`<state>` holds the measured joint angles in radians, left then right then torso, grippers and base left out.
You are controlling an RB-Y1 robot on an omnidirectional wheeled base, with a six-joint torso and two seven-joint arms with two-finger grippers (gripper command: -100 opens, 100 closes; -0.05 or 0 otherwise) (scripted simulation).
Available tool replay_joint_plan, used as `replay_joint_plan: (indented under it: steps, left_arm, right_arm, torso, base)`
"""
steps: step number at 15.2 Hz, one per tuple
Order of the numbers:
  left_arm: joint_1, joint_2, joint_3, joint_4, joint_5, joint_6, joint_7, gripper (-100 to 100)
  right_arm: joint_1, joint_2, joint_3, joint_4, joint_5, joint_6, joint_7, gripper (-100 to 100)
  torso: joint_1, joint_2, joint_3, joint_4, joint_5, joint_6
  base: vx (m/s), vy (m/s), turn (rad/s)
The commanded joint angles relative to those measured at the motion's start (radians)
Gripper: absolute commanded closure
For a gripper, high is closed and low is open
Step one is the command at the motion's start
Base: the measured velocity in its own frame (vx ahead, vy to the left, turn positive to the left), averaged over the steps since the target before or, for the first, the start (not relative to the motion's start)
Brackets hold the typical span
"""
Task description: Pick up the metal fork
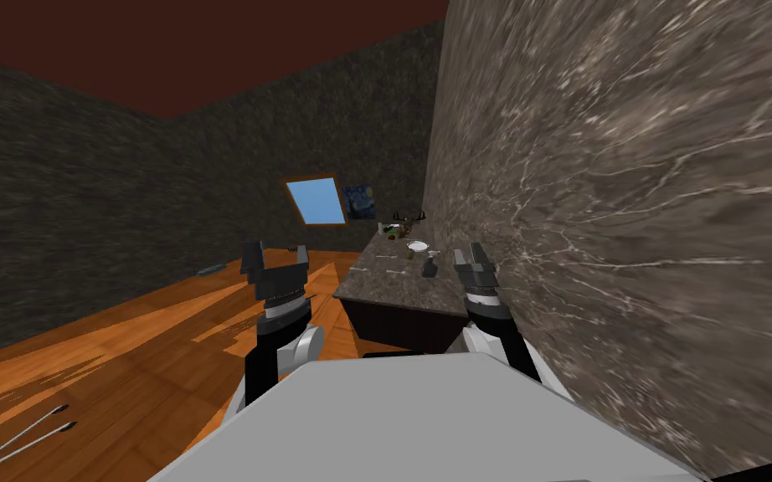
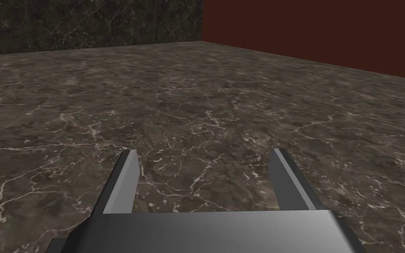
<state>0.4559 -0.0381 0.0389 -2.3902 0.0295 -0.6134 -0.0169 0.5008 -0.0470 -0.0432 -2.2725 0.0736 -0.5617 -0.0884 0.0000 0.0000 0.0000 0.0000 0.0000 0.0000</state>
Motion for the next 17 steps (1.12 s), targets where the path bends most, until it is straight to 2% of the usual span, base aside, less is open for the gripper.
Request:
replay_joint_plan:
  steps: [1,10,13,14,15,17]
  left_arm:
    - [0.0,0.0,0.0,0.0,0.0,0.0,0.0,0]
    - [0.0,0.0,0.0,0.0,0.0,0.0,0.0,0]
    - [0.0,0.0,0.0,0.0,0.0,0.0,0.0,0]
    - [0.0,0.0,0.0,0.0,0.0,0.0,0.0,0]
    - [0.0,0.0,0.0,0.0,0.0,0.0,0.0,0]
    - [0.0,0.0,0.0,0.0,0.0,0.0,0.0,0]
  right_arm:
    - [-0.005,-0.03,0.0,0.009,0.004,-0.003,0.001,-100]
    - [-0.044,-0.207,0.004,0.082,0.041,-0.022,0.012,-100]
    - [-0.066,-0.279,0.008,0.13,0.066,-0.033,0.02,-100]
    - [-0.066,-0.302,0.008,0.13,0.066,-0.033,0.02,-100]
    - [-0.078,-0.326,0.011,0.158,0.08,-0.039,0.025,-100]
    - [-0.078,-0.355,0.011,0.158,0.08,-0.039,0.025,-100]
  torso:
    - [0.0,0.0,0.0,0.0,0.0,0.0]
    - [0.003,0.005,0.003,0.001,0.001,0.0]
    - [0.004,0.005,0.003,0.001,0.001,0.0]
    - [0.004,0.004,0.002,0.001,0.001,-0.001]
    - [0.004,0.004,0.002,0.001,0.001,0.0]
    - [0.004,0.004,0.002,0.001,0.001,0.0]
  base:
    - [-0.027,0.007,0.045]
    - [-0.065,0.044,0.106]
    - [-0.059,0.062,0.149]
    - [-0.046,0.057,0.127]
    - [-0.051,0.068,0.188]
    - [-0.04,0.056,0.093]
